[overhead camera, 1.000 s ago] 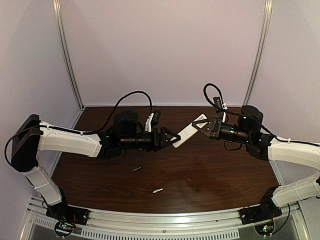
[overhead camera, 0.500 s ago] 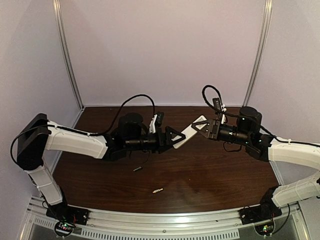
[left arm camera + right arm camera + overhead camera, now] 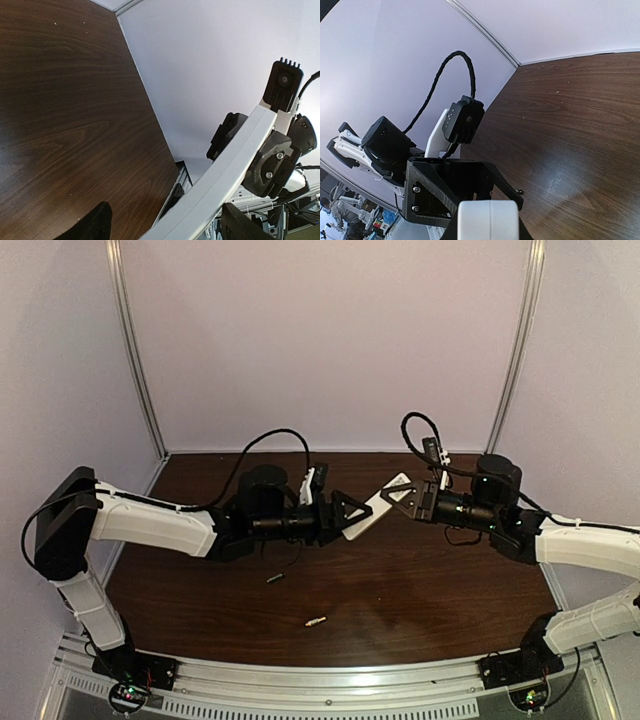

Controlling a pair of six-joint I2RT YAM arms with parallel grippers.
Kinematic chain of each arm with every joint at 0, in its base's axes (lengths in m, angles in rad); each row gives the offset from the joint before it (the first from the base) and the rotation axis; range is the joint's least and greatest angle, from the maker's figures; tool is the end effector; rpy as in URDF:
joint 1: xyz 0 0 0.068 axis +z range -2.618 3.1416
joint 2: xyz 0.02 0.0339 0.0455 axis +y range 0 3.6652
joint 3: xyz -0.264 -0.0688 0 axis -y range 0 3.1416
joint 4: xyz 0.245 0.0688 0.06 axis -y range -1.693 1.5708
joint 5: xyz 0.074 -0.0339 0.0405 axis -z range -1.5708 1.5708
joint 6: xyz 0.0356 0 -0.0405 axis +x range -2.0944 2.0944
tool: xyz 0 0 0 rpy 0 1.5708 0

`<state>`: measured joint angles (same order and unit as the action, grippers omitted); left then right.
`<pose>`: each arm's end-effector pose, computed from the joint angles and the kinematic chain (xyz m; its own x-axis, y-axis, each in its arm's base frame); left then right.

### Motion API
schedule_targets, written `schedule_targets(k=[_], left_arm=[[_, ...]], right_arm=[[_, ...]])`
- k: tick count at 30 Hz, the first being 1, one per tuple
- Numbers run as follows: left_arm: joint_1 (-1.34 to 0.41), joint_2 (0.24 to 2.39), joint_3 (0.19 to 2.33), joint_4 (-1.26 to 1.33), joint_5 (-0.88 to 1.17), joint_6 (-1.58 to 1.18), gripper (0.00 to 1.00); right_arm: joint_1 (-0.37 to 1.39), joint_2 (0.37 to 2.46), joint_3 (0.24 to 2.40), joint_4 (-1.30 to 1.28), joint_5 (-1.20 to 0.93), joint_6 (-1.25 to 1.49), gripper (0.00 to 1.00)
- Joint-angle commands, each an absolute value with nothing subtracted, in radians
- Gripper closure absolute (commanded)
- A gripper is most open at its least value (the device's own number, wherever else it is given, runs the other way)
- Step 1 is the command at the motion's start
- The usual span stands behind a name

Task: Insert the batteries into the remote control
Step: Remove the battery cover from the remote control.

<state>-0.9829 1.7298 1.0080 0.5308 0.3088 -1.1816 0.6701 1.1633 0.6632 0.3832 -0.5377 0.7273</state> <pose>0.2080 -0.3316 0.2368 -0.9265 -0.1992 -0.3192 0.2662 0.2524 -0.9303 0.1948 0.1776 0.2789 -0.6880 0.1834 -0.7022 -0.6355 0.3150 0.7049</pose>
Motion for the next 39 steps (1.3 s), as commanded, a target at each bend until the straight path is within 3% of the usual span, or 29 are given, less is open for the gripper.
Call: schedule_targets(k=[1,16,26,33,39], left_arm=[[-0.986,1.756,1.020,0.553,0.286,-1.192,0.26],[-0.986,1.759,0.959,0.485,0.295,-1.176,0.48],[-0.983,1.752,0.942,0.516,0.305,-1.177,0.51],[-0.972,1.743,0.917,0.562,0.316,-1.182,0.72],[-0.962,1.718,0.908,0.565,0.315,-1.160,0.78]], right_arm=[[0.678,1.157,0.686,0.392,-0.513,0.712,1.00],[0.659,1.131,0.703,0.399,-0.511,0.727,1.00],[0.629,1.121,0.685,0.408,-0.520,0.752,1.00],[0.598,1.101,0.686,0.326,-0.468,0.719,1.00],[0.561,1.088,0.680,0.247,-0.418,0.691,1.00]])
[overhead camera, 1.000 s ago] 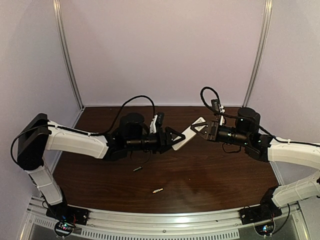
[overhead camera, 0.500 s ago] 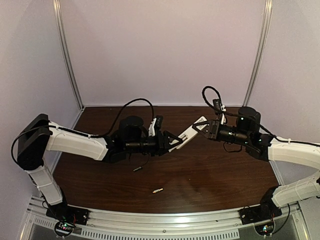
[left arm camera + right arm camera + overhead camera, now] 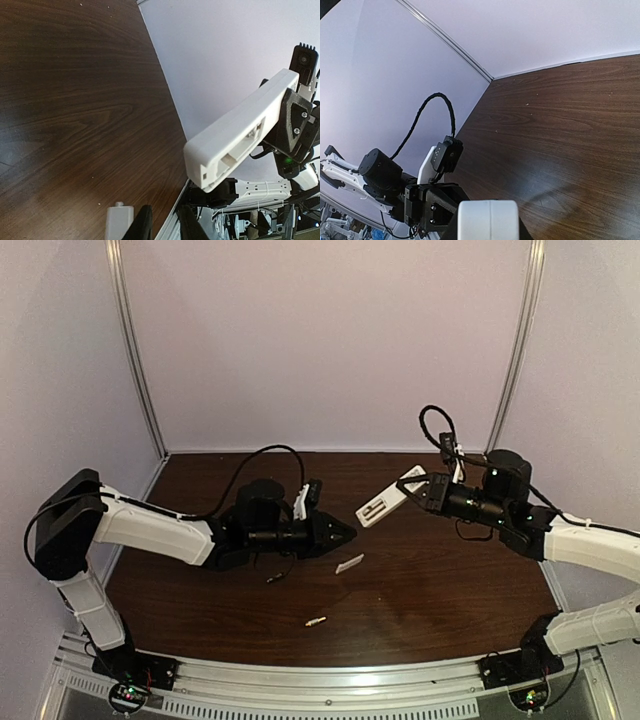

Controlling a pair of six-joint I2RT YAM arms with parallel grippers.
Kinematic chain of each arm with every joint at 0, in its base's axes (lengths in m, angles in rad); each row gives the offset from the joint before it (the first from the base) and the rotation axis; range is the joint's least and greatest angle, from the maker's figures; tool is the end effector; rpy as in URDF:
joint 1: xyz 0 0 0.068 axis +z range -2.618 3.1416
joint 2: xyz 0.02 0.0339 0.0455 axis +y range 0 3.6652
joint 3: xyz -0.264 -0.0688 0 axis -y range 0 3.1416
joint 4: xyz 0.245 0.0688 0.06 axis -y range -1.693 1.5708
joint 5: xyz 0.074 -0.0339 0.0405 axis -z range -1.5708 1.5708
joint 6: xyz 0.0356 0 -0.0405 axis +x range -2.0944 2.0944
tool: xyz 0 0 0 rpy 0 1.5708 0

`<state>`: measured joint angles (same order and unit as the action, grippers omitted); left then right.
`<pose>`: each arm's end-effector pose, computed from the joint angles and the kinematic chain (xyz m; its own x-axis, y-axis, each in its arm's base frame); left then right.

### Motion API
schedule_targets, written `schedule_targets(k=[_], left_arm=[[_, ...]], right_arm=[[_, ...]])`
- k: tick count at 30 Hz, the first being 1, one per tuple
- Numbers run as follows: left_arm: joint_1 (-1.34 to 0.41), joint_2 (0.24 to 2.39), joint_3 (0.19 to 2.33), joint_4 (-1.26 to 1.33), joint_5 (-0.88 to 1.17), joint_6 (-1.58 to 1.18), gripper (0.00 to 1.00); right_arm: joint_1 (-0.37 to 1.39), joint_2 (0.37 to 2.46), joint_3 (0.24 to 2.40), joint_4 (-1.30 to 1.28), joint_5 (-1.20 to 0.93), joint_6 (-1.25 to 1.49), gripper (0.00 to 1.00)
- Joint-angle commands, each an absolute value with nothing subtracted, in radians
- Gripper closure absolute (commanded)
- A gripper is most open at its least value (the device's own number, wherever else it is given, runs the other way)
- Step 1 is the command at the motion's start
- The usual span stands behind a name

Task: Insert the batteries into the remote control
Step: Remove the battery cover from the remote control, then pick up the battery from the center of the board.

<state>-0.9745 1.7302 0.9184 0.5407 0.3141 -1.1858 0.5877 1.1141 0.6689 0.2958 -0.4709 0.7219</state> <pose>0.2032 -0.3189 0.2088 -0.9407 -0.1835 -0.2852 0.2189 0.3134 -0.9240 0.2033 0.1549 0.2834 -0.6662 0.2638 -0.6976 -0.5692 0.4245 0.7041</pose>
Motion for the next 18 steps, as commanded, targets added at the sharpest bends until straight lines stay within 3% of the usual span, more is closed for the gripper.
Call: schedule_targets(k=[1,7,18], left_arm=[[-0.960,1.711,0.904,0.561,0.313,-1.155,0.80],[-0.913,1.696,0.868,0.471,0.301,-1.094,0.98],[-0.905,1.600,0.945,-0.074,0.107,-0.651,0.71]], right_arm=[[0.552,1.080,0.682,0.223,-0.403,0.680,1.00],[0.458,1.033,0.664,0.167,-0.424,0.666,1.00],[0.413,0.992,0.612,0.210,-0.611,0.663,1.00]])
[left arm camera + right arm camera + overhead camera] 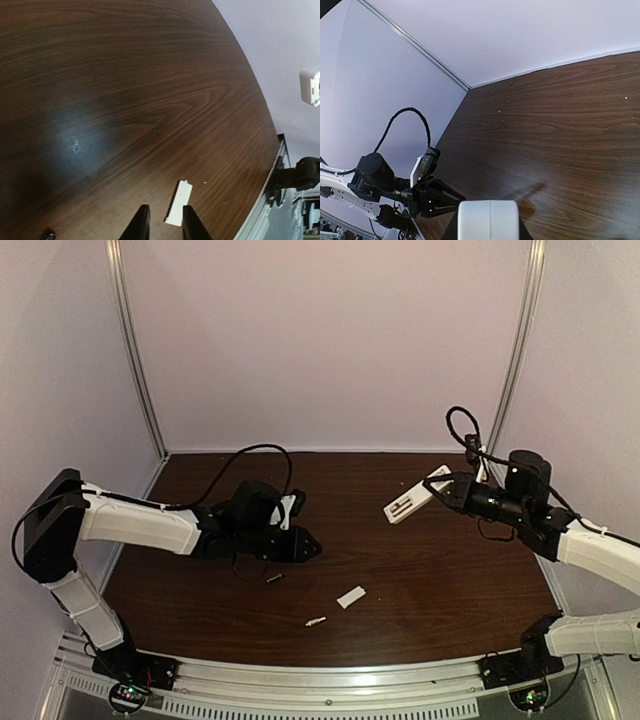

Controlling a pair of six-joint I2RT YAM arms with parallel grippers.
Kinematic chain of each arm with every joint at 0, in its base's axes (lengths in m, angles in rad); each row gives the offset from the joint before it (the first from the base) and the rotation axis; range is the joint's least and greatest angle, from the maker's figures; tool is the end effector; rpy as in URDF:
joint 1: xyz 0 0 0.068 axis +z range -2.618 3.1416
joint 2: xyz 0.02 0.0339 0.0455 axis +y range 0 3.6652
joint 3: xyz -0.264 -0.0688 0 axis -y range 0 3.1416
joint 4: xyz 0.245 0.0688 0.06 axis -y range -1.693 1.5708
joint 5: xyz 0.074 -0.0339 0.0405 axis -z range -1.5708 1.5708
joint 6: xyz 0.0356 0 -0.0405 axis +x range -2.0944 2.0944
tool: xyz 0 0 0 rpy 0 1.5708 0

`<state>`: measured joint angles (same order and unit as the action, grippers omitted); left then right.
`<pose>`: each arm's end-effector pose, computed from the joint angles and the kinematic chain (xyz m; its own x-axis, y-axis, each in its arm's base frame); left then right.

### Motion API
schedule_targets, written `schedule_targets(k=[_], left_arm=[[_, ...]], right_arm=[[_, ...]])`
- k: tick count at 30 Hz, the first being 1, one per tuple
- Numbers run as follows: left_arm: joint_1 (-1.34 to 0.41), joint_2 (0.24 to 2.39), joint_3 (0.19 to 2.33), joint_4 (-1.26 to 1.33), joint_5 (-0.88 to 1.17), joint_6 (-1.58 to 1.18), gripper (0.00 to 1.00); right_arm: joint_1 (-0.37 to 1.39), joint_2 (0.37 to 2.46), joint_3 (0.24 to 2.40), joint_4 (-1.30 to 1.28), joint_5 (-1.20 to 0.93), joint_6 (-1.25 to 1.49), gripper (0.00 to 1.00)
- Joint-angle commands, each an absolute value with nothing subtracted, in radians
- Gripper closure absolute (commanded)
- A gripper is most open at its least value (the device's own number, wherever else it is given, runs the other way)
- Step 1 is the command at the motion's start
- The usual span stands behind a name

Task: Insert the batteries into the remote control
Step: Pick up the battery from the center of the board.

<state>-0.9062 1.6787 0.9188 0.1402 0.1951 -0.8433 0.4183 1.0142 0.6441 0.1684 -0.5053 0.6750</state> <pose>0.2141 -0.2845 0.1874 -0.8876 -0.0551 -0.4573 0.3107 0.6612 -0.6828 0.2065 0.1107 0.2839 -0.6358 0.3157 -0.7043 -0.5014 0.5247 0.6879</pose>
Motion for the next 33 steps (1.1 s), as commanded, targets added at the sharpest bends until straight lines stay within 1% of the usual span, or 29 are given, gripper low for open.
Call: schedule_targets(k=[1,2,7,13,23,27,33], left_arm=[[-0.906,1.580,0.938,-0.112,0.081,-0.629,0.68],[-0.905,1.553,0.931,-0.146,0.057,-0.611,0.64],[-0.905,1.433,0.908,-0.271,-0.040,-0.549,0.50],[-0.905,1.414,0.938,-0.386,-0.048,-0.468,0.46],[-0.905,1.500,1.018,-0.538,-0.027,-0.357,0.46],[-0.905,1.551,1.043,-0.591,-0.029,-0.333,0.51],[-0.905,1.613,1.067,-0.622,-0.041,-0.308,0.56]], right_arm=[[0.413,0.989,0.606,0.219,-0.632,0.665,1.00],[0.413,0.985,0.601,0.225,-0.651,0.665,1.00],[0.413,0.961,0.574,0.258,-0.754,0.664,1.00],[0.413,0.947,0.564,0.269,-0.862,0.663,1.00],[0.414,0.932,0.564,0.214,-0.942,0.641,1.00],[0.414,0.933,0.559,0.184,-0.941,0.628,1.00],[0.414,0.943,0.546,0.186,-0.938,0.622,1.00]])
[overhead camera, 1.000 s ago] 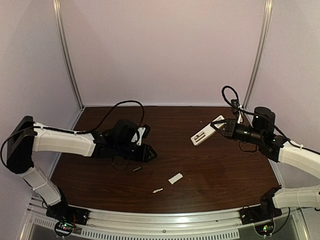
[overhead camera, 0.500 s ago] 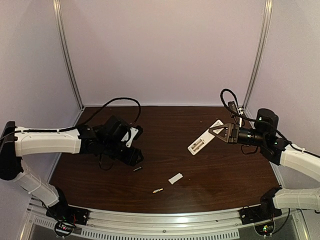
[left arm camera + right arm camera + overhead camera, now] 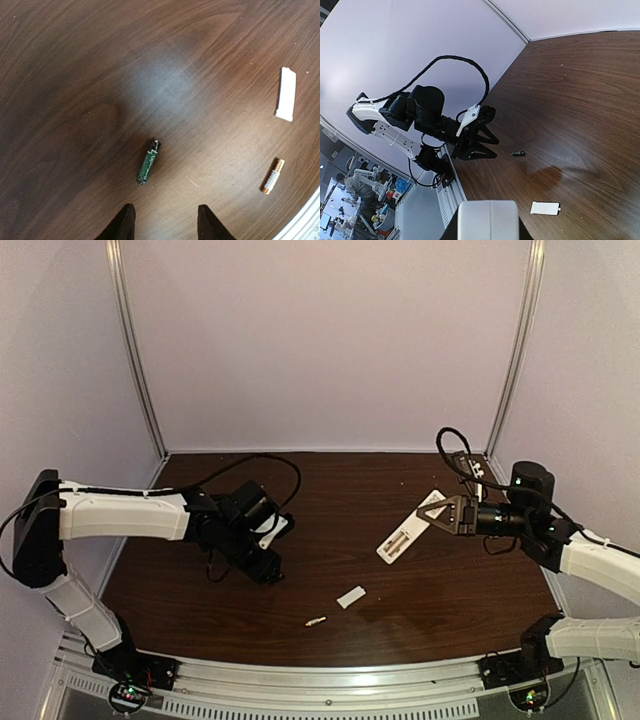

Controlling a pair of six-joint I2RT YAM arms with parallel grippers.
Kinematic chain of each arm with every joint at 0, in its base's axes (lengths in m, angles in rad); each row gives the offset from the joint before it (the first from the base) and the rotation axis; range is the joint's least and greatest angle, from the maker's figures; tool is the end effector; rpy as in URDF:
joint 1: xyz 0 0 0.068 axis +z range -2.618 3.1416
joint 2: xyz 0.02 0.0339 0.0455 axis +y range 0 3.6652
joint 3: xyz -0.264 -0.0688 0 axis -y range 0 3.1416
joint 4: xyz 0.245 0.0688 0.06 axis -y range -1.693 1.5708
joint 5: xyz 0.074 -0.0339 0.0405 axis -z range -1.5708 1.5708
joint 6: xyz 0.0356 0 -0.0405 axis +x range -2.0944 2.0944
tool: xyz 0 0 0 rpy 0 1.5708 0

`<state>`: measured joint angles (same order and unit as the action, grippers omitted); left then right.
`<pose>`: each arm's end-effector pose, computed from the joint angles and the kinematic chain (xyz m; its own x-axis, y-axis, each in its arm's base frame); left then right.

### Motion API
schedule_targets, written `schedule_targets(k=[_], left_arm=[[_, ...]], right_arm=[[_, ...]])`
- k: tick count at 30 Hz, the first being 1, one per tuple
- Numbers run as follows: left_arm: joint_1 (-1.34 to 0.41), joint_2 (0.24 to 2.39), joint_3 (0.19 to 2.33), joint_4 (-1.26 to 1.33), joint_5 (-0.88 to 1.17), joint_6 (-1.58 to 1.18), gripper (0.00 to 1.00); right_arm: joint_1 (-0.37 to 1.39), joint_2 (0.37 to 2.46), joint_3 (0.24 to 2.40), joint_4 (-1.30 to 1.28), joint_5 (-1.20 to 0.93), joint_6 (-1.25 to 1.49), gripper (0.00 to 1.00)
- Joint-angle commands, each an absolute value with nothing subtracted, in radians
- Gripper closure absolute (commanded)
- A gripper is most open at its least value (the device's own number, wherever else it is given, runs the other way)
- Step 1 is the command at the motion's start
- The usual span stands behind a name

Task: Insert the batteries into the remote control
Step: Pick up the battery from the center of the board.

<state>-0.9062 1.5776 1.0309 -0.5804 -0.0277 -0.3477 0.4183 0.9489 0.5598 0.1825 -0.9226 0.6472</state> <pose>0.1915 -0.2429 0.2024 -0.7893 0.4551 -0.4121 0.5431 0.8307 -0.1228 0.1796 0.1109 0.2711 -0.7273 0.0751 -0.6822 -0.6514 0.2375 0.7206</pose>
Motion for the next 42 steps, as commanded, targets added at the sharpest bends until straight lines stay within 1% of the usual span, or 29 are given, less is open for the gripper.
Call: schedule_targets(k=[1,5,9,18,22,24,27,30,34,38,42], left_arm=[[-0.905,1.620,1.069,-0.621,-0.043,-0.305,0.56],[-0.906,1.649,1.089,-0.625,-0.047,-0.294,0.57],[-0.908,1.655,1.090,-0.611,0.036,-0.285,0.61],[-1.018,1.666,1.111,-0.597,0.128,-0.252,0.61],[-1.056,1.692,1.126,-0.607,0.135,-0.249,0.61],[-1.055,1.698,1.125,-0.618,0.077,-0.276,0.60],[-1.031,1.694,1.135,-0.640,0.021,-0.303,0.58],[-0.958,1.685,1.132,-0.654,0.018,-0.318,0.58],[-0.906,1.700,1.170,-0.712,-0.068,-0.270,0.58],[-0.859,1.738,1.210,-0.742,-0.071,-0.225,0.58],[-0.848,1.789,1.253,-0.758,-0.047,-0.181,0.58]], right_arm=[[0.414,0.946,0.544,0.186,-0.935,0.621,1.00],[0.413,0.953,0.533,0.184,-0.934,0.621,1.00],[0.413,0.951,0.529,0.167,-0.931,0.612,1.00],[0.413,0.950,0.525,0.119,-0.910,0.587,1.00],[0.413,0.949,0.524,0.111,-0.905,0.584,1.00],[0.413,0.948,0.524,0.110,-0.902,0.584,1.00],[0.413,0.945,0.524,0.109,-0.902,0.584,1.00],[0.414,0.948,0.524,0.108,-0.903,0.582,1.00],[0.414,0.948,0.528,0.089,-0.902,0.573,1.00],[0.413,0.945,0.527,0.083,-0.901,0.572,1.00],[0.413,0.944,0.529,0.078,-0.899,0.570,1.00]])
